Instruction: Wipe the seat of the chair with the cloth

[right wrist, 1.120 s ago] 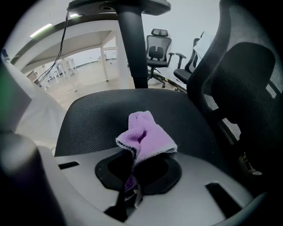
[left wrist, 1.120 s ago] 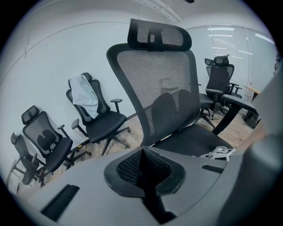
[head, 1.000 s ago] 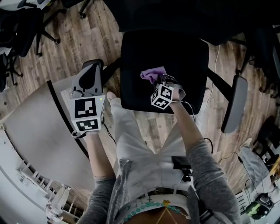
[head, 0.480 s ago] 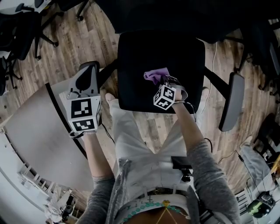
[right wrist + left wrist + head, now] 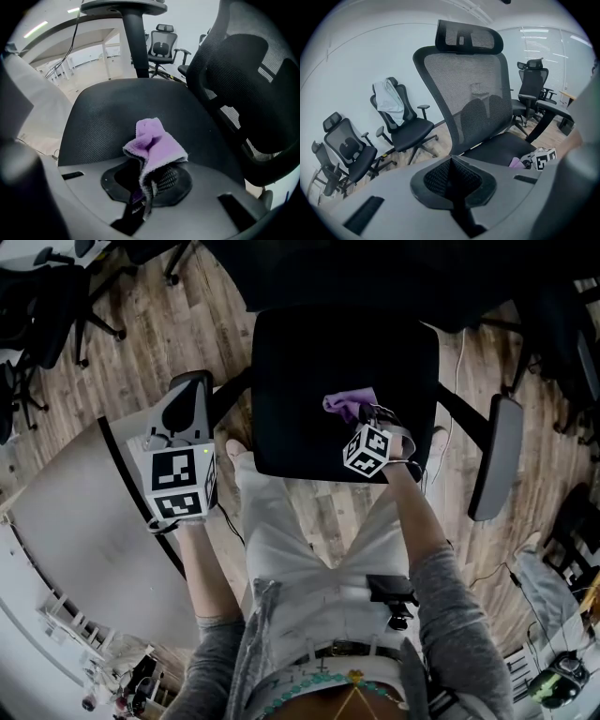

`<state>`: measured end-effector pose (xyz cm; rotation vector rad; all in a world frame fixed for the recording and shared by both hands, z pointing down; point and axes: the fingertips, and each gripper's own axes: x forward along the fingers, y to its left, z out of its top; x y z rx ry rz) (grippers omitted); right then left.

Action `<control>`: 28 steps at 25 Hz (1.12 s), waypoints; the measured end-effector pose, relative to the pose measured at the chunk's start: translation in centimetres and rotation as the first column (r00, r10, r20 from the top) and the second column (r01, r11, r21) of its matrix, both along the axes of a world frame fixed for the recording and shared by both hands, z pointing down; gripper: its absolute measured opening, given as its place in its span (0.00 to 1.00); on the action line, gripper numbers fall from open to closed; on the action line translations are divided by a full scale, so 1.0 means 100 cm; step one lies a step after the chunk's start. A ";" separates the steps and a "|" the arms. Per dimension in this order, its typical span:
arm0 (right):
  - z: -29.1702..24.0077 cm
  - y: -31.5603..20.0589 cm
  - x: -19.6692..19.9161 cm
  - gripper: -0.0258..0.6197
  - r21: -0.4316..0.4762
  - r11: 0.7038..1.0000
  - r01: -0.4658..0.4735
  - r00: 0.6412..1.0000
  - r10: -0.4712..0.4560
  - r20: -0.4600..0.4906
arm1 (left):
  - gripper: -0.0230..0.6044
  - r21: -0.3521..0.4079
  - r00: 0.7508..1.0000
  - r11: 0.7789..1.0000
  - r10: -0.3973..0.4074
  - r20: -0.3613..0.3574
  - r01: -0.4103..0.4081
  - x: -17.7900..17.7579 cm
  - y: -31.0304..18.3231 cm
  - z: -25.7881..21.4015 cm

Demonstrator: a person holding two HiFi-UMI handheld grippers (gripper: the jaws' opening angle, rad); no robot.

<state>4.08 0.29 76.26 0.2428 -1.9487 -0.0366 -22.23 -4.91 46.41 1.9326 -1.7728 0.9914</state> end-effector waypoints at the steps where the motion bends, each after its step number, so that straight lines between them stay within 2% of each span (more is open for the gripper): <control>1: 0.000 0.000 0.003 0.11 -0.001 1.000 0.000 1.000 0.000 -0.002 | 0.05 0.000 1.000 1.000 0.000 0.000 0.000 0.000 0.000 0.000; 28: -0.003 -0.003 0.048 0.11 -0.006 0.998 -0.058 0.997 0.057 -0.052 | 0.05 -0.002 1.000 1.000 -0.004 0.007 0.004 -0.002 0.001 -0.001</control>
